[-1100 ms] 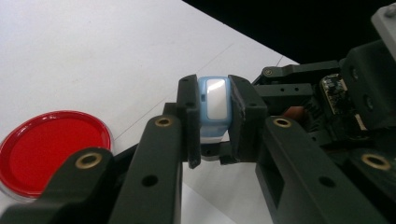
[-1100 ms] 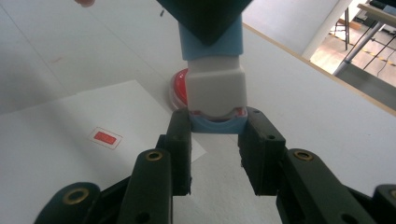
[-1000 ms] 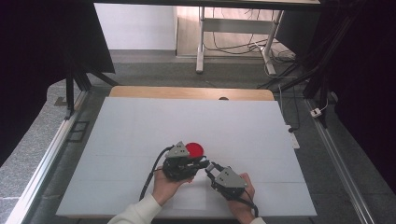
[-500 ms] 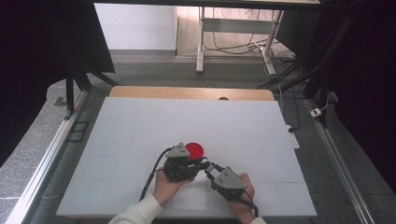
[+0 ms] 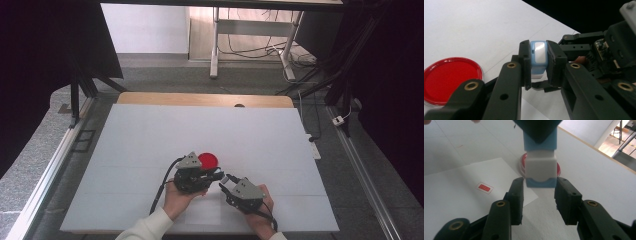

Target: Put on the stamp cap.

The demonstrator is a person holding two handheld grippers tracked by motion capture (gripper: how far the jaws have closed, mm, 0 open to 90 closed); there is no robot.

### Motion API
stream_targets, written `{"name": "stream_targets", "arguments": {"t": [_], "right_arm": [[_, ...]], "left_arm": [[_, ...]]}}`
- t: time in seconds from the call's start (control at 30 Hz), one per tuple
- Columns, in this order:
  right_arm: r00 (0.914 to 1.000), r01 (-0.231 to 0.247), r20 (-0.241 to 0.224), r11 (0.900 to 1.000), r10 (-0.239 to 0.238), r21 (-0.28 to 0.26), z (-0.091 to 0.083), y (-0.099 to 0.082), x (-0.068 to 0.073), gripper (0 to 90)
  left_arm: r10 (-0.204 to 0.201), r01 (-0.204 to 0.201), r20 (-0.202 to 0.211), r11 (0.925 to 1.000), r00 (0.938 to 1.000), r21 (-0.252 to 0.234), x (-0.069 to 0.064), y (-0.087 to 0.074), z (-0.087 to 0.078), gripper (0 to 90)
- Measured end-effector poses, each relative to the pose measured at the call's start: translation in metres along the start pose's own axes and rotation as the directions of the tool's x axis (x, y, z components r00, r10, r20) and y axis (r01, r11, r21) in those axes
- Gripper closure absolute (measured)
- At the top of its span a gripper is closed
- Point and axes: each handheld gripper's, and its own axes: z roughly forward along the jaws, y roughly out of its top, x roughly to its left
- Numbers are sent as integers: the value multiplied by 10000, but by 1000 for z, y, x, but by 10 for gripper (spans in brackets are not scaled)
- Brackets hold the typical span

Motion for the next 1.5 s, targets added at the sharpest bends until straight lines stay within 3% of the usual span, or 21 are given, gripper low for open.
{"name": "stream_targets", "arguments": {"t": [0.2, 0.43, 0.73, 0.93, 1.1, 1.27, 1.4, 1.5], "right_arm": [[9982, -454, -397, 9990, 453, -34, -3, -6, -7, 528], [9942, -942, -498, 9954, 948, 146, -15, -17, -28, 515], [9818, -1883, -192, 9818, 1888, 244, -42, -37, -63, 511], [9816, -1906, -38, 9810, 1909, 354, -53, -45, -73, 507], [9774, -2112, 16, 9768, 2113, 365, -64, -53, -82, 507], [9787, -2041, 301, 9778, 2028, 478, -72, -60, -88, 507], [9761, -2155, 404, 9753, 2136, 489, -77, -64, -93, 507], [9747, -2213, 429, 9737, 2192, 534, -77, -66, -96, 507]], "left_arm": [[-19, 20, 33, 9999, 10000, -125, 4, 2, -6, 754], [40, -41, -57, 9999, 10000, -157, 8, 4, -11, 754], [360, -363, -315, 9993, 9989, -118, 9, 6, -17, 754], [544, -548, -533, 9985, 9971, -44, 14, 7, -24, 754], [714, -732, -841, 9971, 9939, -189, 17, 10, -32, 753], [1052, -1084, -1220, 9939, 9869, -195, 19, 12, -41, 753], [1084, -1111, -1376, 9937, 9845, -116, 23, 12, -45, 753], [1219, -1226, -1707, 9924, 9778, 65, 27, 11, -44, 753]]}}
